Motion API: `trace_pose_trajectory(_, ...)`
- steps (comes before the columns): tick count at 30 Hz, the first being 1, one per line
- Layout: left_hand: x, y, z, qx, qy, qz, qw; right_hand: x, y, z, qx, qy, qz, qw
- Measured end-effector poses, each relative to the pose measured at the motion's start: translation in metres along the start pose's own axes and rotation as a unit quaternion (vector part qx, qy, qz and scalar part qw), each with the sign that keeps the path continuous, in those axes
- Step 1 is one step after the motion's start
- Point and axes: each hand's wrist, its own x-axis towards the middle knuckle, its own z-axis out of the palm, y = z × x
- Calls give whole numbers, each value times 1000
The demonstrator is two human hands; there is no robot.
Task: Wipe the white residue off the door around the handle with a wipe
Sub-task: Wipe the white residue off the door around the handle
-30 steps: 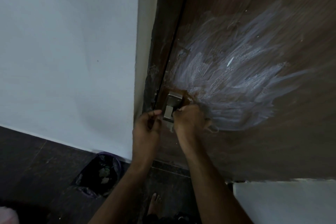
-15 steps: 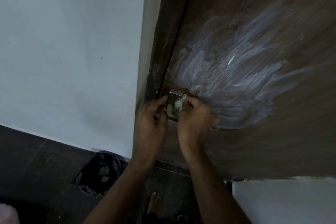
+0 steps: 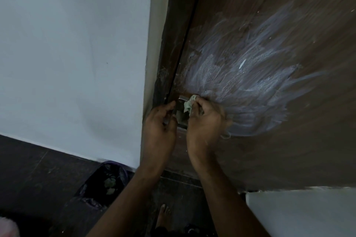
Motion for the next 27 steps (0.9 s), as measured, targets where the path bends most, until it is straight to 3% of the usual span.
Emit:
trace_pose_trajectory(5,1,0,-3,-14,-2,-10,1000,-6,10,0,-12,-24,-20,999)
trace_pose_trajectory(13,1,6,-3,-23,9,4,1000,-3,-5,16,-117,-12,-224,967)
trace_pose_trajectory(20,-5,0,-4,-5,20,-21,1000,0,26,12,-65,29,-210,975)
trace_pose_trajectory(27,-8,-5,-2,8,11,-24,1000,6,6,27,-74,-68,-314,944)
